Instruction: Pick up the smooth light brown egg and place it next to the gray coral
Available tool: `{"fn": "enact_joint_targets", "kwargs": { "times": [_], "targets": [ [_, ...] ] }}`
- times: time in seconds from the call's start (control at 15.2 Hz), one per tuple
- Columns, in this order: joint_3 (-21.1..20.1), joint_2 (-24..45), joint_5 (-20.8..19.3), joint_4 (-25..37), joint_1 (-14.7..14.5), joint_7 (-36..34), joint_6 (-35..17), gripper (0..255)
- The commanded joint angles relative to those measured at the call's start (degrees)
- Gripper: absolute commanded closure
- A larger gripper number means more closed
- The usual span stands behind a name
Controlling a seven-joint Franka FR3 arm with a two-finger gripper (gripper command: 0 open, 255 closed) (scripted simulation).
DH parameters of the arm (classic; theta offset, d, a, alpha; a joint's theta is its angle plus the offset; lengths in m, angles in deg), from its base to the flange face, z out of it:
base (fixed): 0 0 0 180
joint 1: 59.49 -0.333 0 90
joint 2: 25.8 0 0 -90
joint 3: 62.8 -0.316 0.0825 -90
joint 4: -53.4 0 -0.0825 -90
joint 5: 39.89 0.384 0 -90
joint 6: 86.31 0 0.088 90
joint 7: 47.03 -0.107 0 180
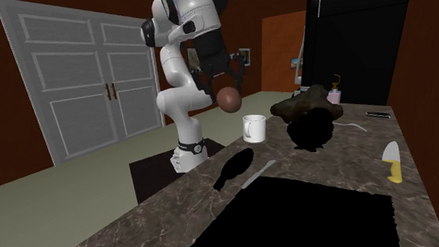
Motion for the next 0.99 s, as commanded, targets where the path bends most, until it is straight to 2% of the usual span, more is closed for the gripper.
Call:
{"fn": "enact_joint_targets", "kwargs": {
  "times": [0.0,0.46,0.92],
  "targets": [
    [-2.54,-1.88,1.29,-1.74,-0.85,-2.76,-0.47,255],
    [-11.94,-5.05,6.70,-4.19,-4.87,-12.53,-2.15,255],
    [-21.70,-4.25,12.08,-3.23,-8.83,-22.26,-4.82,255]
  ]
}}
